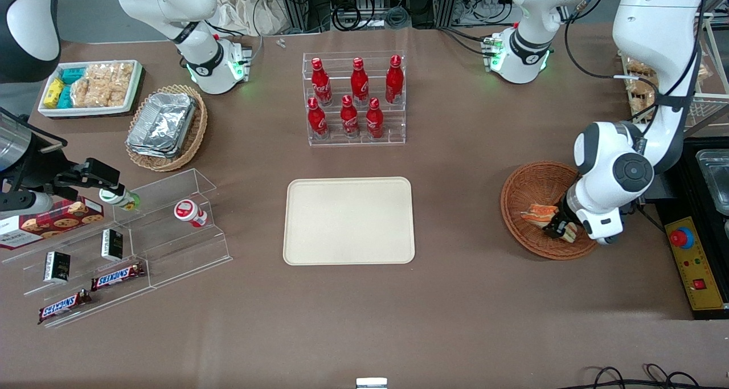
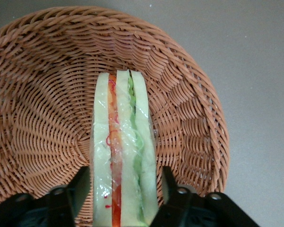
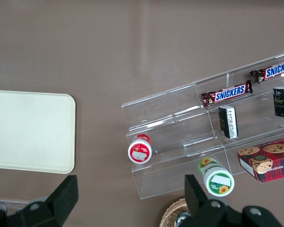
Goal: Place sandwich from basket to tray
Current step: 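Close the left gripper on the wrapped sandwich, then lift the sandwich up out of the basket with the left gripper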
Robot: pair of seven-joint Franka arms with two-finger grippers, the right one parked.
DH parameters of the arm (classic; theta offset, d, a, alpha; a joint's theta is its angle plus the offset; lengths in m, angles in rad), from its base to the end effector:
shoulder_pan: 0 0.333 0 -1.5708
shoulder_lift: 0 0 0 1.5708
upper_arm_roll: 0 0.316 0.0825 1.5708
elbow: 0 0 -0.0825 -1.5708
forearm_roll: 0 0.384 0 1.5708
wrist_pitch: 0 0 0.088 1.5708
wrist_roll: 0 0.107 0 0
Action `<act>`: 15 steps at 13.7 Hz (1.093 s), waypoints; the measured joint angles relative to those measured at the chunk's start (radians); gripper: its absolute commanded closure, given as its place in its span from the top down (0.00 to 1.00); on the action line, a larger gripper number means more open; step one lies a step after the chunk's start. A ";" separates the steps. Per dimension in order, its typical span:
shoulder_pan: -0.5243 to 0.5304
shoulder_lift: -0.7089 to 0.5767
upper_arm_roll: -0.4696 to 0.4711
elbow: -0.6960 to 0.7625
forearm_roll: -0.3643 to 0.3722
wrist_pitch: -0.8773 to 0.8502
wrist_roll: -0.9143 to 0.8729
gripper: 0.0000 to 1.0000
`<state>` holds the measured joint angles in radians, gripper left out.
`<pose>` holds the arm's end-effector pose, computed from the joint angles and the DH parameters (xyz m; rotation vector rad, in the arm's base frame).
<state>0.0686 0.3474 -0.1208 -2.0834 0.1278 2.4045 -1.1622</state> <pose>0.5829 -0.0285 0.2570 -2.6987 -1.5114 -0.0105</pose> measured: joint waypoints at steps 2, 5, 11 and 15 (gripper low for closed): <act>0.000 -0.018 0.000 0.007 0.008 -0.036 -0.012 0.00; 0.000 -0.086 -0.004 0.034 0.011 -0.147 -0.038 0.00; -0.002 -0.156 -0.040 0.399 -0.041 -0.691 -0.044 0.00; -0.004 -0.160 -0.049 0.594 -0.077 -0.916 0.065 0.00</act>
<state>0.0649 0.1876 -0.1700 -1.4894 0.0510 1.4883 -1.0971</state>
